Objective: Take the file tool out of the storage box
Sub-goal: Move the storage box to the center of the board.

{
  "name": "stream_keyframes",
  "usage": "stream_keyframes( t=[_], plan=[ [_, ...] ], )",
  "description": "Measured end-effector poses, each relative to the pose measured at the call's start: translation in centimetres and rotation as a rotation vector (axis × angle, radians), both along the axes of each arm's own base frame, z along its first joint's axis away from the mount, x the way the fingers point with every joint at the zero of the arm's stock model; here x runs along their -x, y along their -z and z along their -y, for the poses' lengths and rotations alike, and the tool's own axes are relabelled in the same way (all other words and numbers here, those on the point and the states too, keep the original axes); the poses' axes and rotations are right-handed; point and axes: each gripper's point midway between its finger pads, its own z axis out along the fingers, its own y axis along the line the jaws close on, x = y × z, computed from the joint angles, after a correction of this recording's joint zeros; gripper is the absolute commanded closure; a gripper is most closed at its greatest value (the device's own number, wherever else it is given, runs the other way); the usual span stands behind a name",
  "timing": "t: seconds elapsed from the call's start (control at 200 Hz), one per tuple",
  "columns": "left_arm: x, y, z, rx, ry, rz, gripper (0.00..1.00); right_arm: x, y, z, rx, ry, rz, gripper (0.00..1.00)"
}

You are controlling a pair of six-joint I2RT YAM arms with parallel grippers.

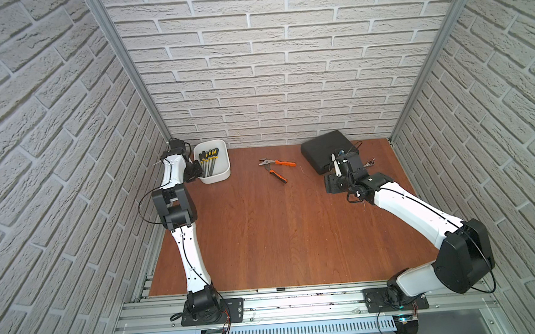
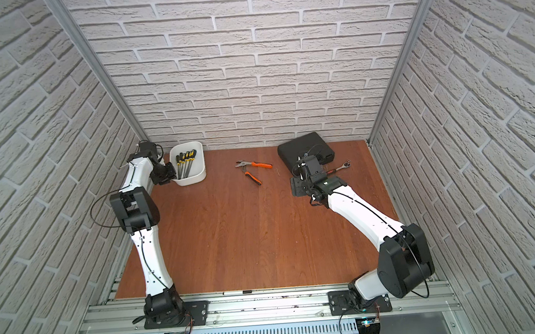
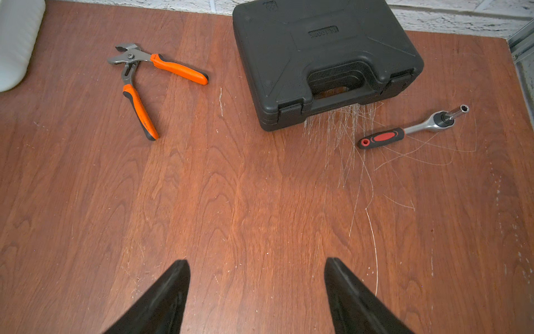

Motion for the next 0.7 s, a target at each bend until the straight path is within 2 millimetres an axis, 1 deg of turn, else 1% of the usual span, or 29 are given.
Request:
stream_keyframes(
  t=[0.045, 0.14, 0.25, 0.33, 0.43, 0.58, 0.7],
  plan=[
    [0.1, 0.0, 0.0, -0.003, 0.006, 0.000, 0.86, 0.0, 0.0, -0.1, -0.002, -0.001, 0.000, 0.23],
    [0.6, -0.2, 0.1, -0.016, 0.008, -0.005, 1.00, 0.0, 0.0, -0.2, -0.004, -0.003, 0.000, 0.24],
    [1.7, -0.2, 0.1, -0.024, 0.018, -0.033, 1.00, 0.0, 0.2, -0.5, -0.006, -0.007, -0.004, 0.25],
    [2.2, -0.3, 0.3, -0.026, 0.022, -0.040, 1.00, 0.1, 0.7, -1.0, -0.006, -0.015, -0.016, 0.26],
    [3.5, -0.5, 0.8, -0.033, 0.028, -0.055, 1.00, 0.2, 1.3, -1.7, -0.005, -0.027, -0.031, 0.26],
    [6.7, -1.1, 1.9, -0.042, 0.053, -0.090, 1.00, 0.3, 1.6, -2.8, -0.003, -0.051, -0.039, 0.26],
    [10.1, -1.4, 3.7, -0.042, 0.082, -0.117, 1.00, 0.3, 1.4, -3.6, -0.011, -0.069, -0.033, 0.27]
  ],
)
